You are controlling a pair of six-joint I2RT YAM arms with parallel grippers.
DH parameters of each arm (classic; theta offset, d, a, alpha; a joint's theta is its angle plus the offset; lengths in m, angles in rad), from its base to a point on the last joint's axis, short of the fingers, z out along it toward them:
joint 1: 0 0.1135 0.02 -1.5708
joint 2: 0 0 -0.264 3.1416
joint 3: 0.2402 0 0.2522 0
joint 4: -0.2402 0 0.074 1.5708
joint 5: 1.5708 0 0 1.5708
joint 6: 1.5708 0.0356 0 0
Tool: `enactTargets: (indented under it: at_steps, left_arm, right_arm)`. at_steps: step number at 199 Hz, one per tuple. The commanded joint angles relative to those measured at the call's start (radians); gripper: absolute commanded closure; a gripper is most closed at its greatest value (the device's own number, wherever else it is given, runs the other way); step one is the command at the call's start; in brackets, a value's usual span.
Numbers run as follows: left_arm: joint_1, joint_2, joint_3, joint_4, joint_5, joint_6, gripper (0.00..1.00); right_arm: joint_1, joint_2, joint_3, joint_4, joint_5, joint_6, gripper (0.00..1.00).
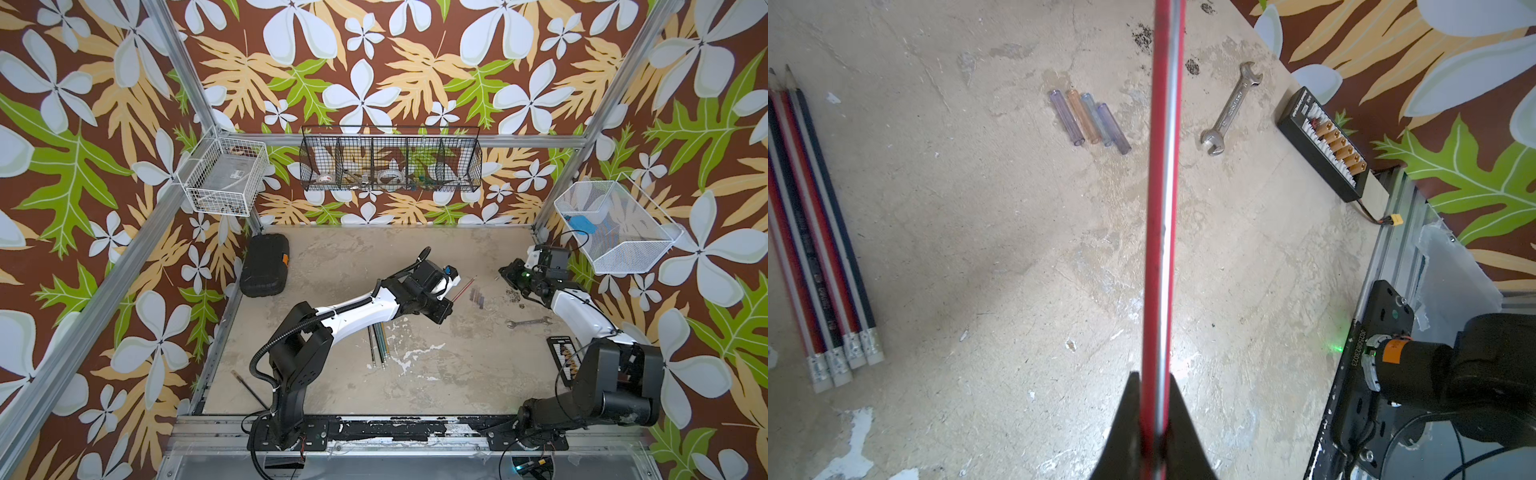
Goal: Remove the protective cover of the pencils
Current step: Place the protective sleeve at the center of the board.
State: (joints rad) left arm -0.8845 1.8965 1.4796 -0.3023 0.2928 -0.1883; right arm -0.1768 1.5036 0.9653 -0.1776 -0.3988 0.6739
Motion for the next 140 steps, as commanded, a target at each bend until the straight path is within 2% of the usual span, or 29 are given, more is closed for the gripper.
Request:
enactTargets:
  at_steps: [1, 49, 140]
  left_arm:
    - [-0.001, -0.004, 0.009, -0.008, 0.003, 0.006, 1.00]
    - [-0.001, 0.004, 0.013, -0.008, 0.008, 0.006, 1.00]
    - [-0.001, 0.009, 0.021, -0.014, 0.016, 0.007, 1.00]
  right_arm:
    - [0.001, 0.044, -0.041, -0.034, 0.087, -0.045, 1.00]
    - [0.001, 0.084, -0.108, 0.032, 0.101, -0.114, 1.00]
    - [0.018, 0.194, -0.138, 0.102, -0.005, -0.155, 0.92]
